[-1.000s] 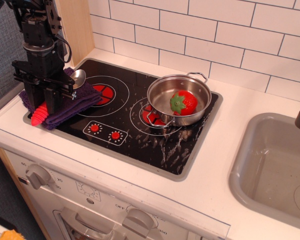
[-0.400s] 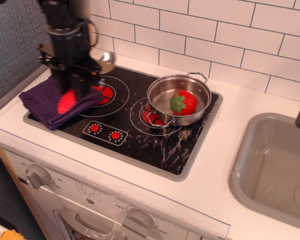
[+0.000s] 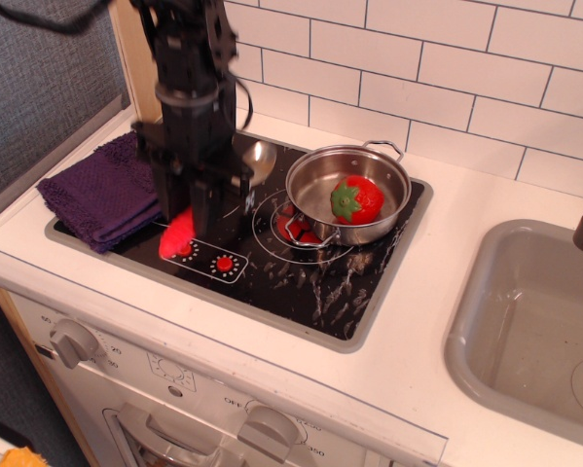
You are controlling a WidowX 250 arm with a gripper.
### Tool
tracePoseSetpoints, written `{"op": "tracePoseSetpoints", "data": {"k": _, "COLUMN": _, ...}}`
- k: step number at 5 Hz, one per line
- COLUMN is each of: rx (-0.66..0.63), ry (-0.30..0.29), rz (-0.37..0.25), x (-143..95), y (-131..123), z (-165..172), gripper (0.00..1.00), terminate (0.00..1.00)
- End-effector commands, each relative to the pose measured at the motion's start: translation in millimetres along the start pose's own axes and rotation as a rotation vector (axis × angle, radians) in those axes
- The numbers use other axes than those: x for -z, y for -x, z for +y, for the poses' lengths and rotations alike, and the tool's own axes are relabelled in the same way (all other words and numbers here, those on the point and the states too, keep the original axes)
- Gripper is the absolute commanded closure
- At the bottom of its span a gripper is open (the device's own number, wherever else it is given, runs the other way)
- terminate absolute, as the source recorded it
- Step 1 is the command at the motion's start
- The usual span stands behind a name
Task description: Move the spoon to the right of the cloth
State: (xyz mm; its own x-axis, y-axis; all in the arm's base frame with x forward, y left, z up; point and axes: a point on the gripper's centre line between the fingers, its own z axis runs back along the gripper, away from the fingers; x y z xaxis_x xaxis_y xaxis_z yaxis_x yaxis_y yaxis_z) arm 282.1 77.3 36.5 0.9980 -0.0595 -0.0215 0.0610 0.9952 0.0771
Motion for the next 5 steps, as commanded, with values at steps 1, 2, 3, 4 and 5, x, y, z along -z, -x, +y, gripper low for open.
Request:
{"op": "tracePoseSetpoints", "data": {"k": 1, "rx": -0.075, "ry": 0.026, "rz": 0.034, "x": 13.7, "y": 3.8, "z": 0.8, "gripper": 1.0, "terminate": 0.0}}
{"op": "tracePoseSetpoints", "data": {"k": 2, "rx": -0.089, "ry": 0.034, "rz": 0.041, "x": 15.4, "y": 7.3, "z": -1.5, "gripper": 1.0, "terminate": 0.0}}
{"op": "tracePoseSetpoints", "data": {"k": 3, "rx": -0.083, "ry": 0.032, "rz": 0.031, "x": 10.6, "y": 10.0, "z": -4.7, "gripper": 0.0, "terminate": 0.0}}
{"op": "tracePoseSetpoints", "data": {"k": 4, "rx": -0.095, "ry": 0.04, "rz": -0.033, "x": -5.0, "y": 12.5, "z": -3.6, "gripper": 0.0, "terminate": 0.0}}
{"op": "tracePoseSetpoints", "data": {"k": 5, "rx": -0.11, "ry": 0.046, "rz": -0.091, "x": -19.8, "y": 19.8, "z": -0.4, "gripper": 0.0, "terminate": 0.0}}
